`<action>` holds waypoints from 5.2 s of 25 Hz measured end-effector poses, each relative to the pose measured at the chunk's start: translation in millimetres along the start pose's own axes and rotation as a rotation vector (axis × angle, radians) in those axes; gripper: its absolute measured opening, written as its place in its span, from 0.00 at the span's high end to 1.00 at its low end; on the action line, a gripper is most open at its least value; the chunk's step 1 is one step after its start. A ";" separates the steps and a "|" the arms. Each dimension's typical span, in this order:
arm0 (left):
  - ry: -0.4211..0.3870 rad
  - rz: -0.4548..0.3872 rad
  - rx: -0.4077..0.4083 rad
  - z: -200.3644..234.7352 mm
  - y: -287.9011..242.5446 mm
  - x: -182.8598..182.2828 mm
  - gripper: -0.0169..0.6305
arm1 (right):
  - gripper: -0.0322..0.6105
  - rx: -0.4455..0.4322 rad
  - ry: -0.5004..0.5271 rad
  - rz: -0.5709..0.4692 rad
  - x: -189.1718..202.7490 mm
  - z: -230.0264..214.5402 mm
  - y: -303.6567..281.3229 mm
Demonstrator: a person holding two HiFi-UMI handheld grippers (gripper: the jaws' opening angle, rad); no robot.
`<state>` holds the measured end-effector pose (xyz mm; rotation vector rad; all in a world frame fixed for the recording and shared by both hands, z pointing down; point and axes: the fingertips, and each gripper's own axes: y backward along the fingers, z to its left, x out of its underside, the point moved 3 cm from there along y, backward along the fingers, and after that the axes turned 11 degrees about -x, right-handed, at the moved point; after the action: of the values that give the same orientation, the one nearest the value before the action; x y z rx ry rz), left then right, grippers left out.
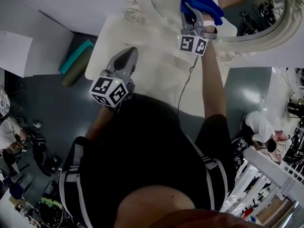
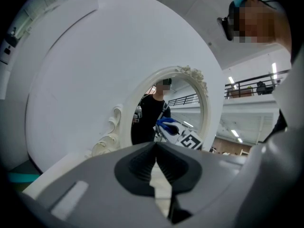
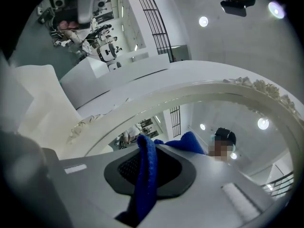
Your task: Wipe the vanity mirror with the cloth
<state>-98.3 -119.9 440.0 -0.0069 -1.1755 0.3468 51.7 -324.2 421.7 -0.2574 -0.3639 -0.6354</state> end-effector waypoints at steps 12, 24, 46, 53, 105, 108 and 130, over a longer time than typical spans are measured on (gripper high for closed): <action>-0.009 0.015 -0.044 7.9 11.1 6.2 0.96 | 0.89 -0.176 -0.069 0.056 55.9 107.0 -7.8; -0.019 0.016 -0.060 6.9 14.3 5.4 0.96 | 0.89 -0.434 -0.345 0.144 98.1 171.6 -7.8; -0.017 0.031 -0.033 10.1 27.0 12.0 0.96 | 0.89 -0.727 -0.671 0.170 100.1 193.1 -2.0; -0.011 0.024 -0.013 12.3 30.4 7.4 0.96 | 0.89 -0.655 -0.860 0.074 73.4 216.2 35.0; 0.021 0.032 0.056 11.3 -5.2 1.6 0.96 | 0.89 0.788 -0.848 -0.332 56.5 -251.4 181.8; 0.017 0.042 0.060 8.8 -11.1 1.0 0.96 | 0.89 0.707 -0.729 -0.278 41.0 -261.7 173.7; -0.132 -0.029 0.231 -99.4 -116.5 -39.0 0.96 | 0.89 0.224 0.088 0.009 -1.1 -215.1 108.5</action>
<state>8.8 -223.4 387.4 0.2371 -1.2583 0.4606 171.9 -312.9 213.3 -0.0169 -0.3455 -0.5892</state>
